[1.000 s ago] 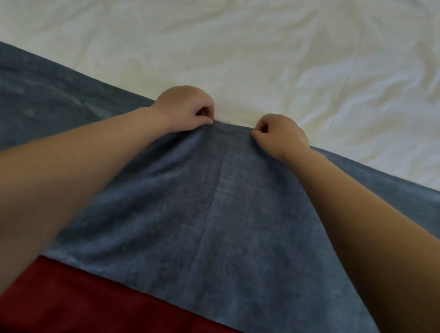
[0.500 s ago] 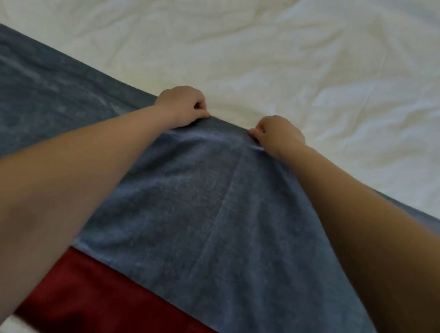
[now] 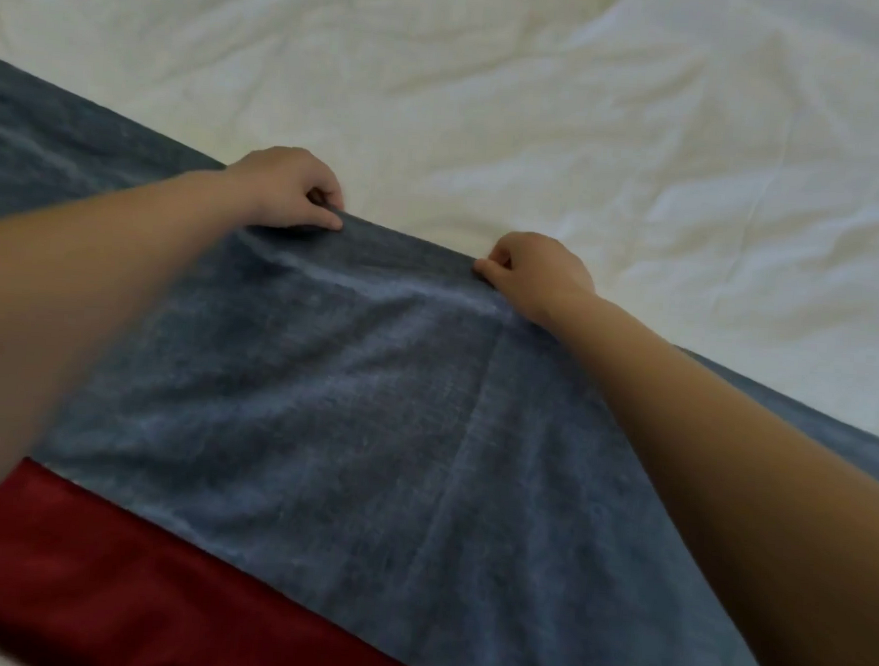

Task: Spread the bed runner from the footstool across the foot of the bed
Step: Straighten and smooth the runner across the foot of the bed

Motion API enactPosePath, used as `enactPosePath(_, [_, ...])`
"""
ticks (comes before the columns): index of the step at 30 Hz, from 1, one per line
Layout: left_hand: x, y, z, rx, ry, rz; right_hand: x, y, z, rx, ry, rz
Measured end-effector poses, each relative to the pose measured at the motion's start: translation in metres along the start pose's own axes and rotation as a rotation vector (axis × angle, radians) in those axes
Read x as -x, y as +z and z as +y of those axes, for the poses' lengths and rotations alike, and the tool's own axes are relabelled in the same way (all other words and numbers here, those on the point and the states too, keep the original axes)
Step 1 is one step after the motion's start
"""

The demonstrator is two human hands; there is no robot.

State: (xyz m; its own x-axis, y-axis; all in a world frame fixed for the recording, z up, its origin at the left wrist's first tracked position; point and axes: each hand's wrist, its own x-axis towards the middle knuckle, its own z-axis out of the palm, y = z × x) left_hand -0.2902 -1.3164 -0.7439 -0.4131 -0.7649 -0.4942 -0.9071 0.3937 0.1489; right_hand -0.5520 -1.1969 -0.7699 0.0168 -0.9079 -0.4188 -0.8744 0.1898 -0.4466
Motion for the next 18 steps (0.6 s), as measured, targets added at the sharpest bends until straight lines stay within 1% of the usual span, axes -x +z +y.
enactPosePath(2, [-0.005,0.005,-0.002,0.017,0.007,0.072,-0.004,0.005,-0.006,0.036,0.016,0.045])
enactPosePath(4, [-0.008,0.011,-0.003,0.030,0.033,0.170,-0.006,0.011,-0.008,0.072,0.071,0.111])
enactPosePath(6, [-0.010,0.014,-0.009,0.064,0.064,0.216,-0.006,0.017,-0.011,0.109,0.120,0.157])
enactPosePath(8, [-0.012,0.009,-0.022,0.119,0.079,0.187,-0.009,0.020,-0.019,0.092,0.159,0.168])
enactPosePath(11, [-0.016,-0.004,-0.052,0.170,0.119,0.065,-0.018,0.020,-0.038,0.036,0.175,0.134])
enactPosePath(15, [-0.019,-0.020,-0.097,0.164,0.156,-0.052,-0.038,0.029,-0.076,-0.017,0.133,0.144])
enactPosePath(18, [-0.021,-0.031,-0.124,0.175,0.175,-0.087,-0.058,0.038,-0.116,-0.049,0.067,0.120])
